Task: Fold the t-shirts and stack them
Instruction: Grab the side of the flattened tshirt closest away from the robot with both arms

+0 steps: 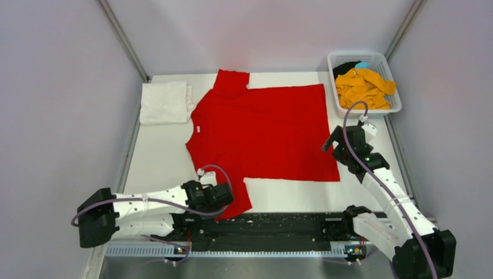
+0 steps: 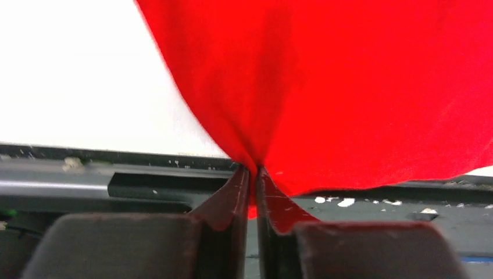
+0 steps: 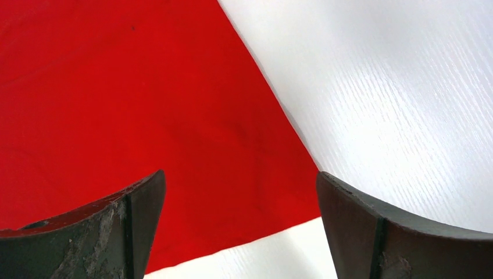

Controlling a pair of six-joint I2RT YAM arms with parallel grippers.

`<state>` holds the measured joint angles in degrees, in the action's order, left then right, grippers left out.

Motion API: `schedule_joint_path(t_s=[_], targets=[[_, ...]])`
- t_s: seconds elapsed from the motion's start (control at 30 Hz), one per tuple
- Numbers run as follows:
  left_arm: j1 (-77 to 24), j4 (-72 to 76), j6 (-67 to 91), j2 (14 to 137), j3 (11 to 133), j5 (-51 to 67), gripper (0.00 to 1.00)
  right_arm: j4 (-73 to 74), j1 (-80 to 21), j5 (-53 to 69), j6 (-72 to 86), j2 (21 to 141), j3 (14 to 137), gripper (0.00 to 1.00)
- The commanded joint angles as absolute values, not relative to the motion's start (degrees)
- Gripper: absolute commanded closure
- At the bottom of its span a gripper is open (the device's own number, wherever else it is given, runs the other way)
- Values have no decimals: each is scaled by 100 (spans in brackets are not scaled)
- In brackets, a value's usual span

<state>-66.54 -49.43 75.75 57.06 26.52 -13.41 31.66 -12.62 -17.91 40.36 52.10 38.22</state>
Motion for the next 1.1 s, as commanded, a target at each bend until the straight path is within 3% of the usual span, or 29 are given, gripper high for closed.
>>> schedule_joint_path(t_s=[0.0, 0.3, 0.53, 1.07], targets=[[-6678, -4464, 7525, 6130, 2629, -1421, 100, 3505, -1242, -2000, 4139, 5089, 3954, 1], [-6680, -4596, 7194, 5463, 3022, -1492, 100, 4914, -1246, -1762, 4929, 5012, 3711, 2], [-6671, -4576, 7307, 4672, 2928, -2113, 100, 4750, -1240, -1712, 5469, 4570, 3050, 8], [-6300, -3578, 6670, 4508, 3291, -2718, 100, 3176, -1248, -1664, 5478, 5613, 2331, 50]])
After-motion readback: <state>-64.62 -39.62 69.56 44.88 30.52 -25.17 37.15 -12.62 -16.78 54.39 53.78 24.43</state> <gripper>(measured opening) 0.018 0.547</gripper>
